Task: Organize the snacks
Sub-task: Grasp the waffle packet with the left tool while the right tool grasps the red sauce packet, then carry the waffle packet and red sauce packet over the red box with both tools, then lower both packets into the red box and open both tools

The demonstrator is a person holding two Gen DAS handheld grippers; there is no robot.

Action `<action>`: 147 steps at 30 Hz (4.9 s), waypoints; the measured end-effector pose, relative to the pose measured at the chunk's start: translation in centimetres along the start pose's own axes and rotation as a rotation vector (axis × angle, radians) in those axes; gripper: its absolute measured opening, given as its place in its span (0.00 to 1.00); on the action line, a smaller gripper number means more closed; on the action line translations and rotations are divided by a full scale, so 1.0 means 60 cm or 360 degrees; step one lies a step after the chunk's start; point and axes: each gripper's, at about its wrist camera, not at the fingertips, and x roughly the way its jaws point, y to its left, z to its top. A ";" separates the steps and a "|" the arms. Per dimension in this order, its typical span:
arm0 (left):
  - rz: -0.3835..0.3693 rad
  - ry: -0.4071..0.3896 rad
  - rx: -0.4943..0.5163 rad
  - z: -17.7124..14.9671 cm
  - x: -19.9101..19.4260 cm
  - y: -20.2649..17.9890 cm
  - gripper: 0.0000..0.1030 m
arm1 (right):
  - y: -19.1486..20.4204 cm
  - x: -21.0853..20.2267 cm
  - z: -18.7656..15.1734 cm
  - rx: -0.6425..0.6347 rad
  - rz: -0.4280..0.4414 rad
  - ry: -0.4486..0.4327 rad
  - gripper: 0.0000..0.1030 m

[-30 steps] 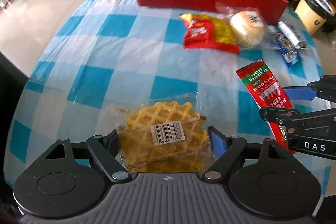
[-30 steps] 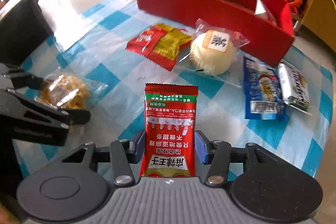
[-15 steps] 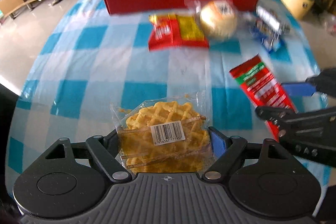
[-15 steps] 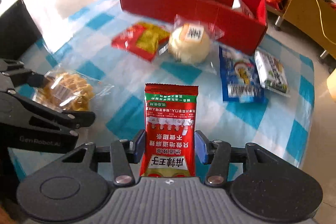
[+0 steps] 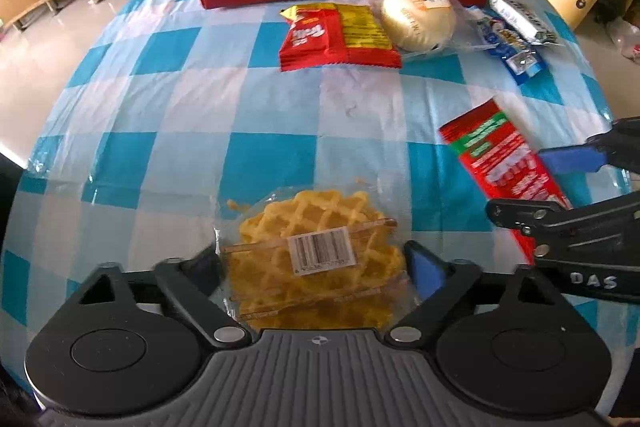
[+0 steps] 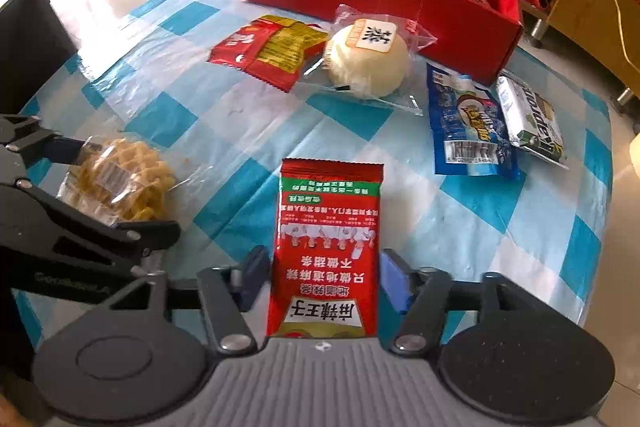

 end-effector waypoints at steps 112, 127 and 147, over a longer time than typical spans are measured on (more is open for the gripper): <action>0.0196 -0.0468 -0.0350 0.387 0.031 0.060 0.83 | -0.190 0.031 0.335 0.0346 -0.0113 -0.0510 0.50; 0.0184 -0.0449 -0.0425 0.410 0.062 0.080 0.88 | -0.182 0.081 0.356 0.0314 -0.0077 -0.0517 0.50; 0.0145 -0.0571 -0.0415 0.401 -0.011 0.067 0.95 | -0.198 0.027 0.341 0.0358 -0.0089 -0.0567 0.51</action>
